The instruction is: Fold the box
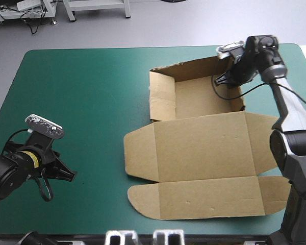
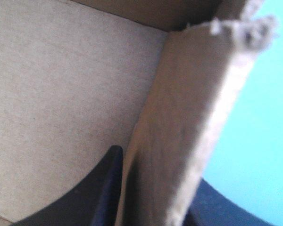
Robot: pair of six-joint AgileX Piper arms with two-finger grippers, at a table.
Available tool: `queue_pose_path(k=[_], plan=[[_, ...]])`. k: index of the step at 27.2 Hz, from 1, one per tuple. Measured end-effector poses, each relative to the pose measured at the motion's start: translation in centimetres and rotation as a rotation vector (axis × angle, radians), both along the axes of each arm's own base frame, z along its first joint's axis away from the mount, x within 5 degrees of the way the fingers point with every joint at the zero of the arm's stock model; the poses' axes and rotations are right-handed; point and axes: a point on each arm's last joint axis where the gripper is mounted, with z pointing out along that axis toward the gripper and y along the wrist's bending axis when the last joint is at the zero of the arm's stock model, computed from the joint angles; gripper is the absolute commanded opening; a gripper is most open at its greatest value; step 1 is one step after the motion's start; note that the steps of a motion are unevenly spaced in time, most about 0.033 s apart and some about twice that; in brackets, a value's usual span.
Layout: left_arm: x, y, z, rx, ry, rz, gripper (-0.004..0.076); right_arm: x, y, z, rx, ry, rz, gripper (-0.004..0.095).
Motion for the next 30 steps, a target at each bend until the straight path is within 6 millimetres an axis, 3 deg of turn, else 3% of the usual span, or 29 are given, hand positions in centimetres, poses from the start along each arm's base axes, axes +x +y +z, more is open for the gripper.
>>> queue_pose_path(k=[7, 13, 16, 20, 22, 23, 24, 25, 27, 30], plan=[[0.0, 0.0, 0.0, -0.002, 0.0, 0.003, -0.0006, -0.3, -11.7, 0.9, -0.007, -0.03, -0.262, -0.0018], [0.0, 0.0, 0.0, -0.004, 0.0, 0.006, -0.0006, -3.1, -21.6, 0.9, -0.024, -0.026, -0.485, -0.0018], [0.0, 0.0, 0.0, -0.004, 0.0, 0.006, -0.0006, -4.6, -24.9, 0.9, 0.036, -0.038, -0.569, -0.0018], [0.0, 0.0, 0.0, -0.004, 0.0, 0.006, -0.0006, -5.4, -26.5, 1.0, 0.125, -0.063, -0.576, 0.0006], [0.0, 0.0, 0.0, -0.003, 0.0, 0.006, -0.0006, -5.4, -26.5, 1.1, 0.149, -0.073, -0.55, 0.0086], [0.0, 0.0, 0.0, -0.003, 0.0, 0.006, -0.0006, -5.3, -26.4, 1.1, 0.151, -0.076, -0.534, 0.0266], [0.0, 0.0, 0.0, -0.003, 0.0, 0.006, -0.0006, -5.3, -26.3, 1.1, 0.155, -0.082, -0.507, 0.0348], [0.0, 0.0, 0.0, -0.003, 0.0, 0.006, -0.0006, -5.2, -26.2, 1.1, 0.155, -0.086, -0.498, 0.0546], [0.0, -0.1, 0.0, -0.012, 0.005, 0.004, -0.0006, -5.1, -26.4, 1.2, 0.139, -0.105, -0.485, 0.0796], [-0.1, -0.2, -0.1, -0.028, 0.013, 0.0, -0.0006, -5.4, -27.6, 1.4, 0.137, -0.145, -0.551, 0.0838]])
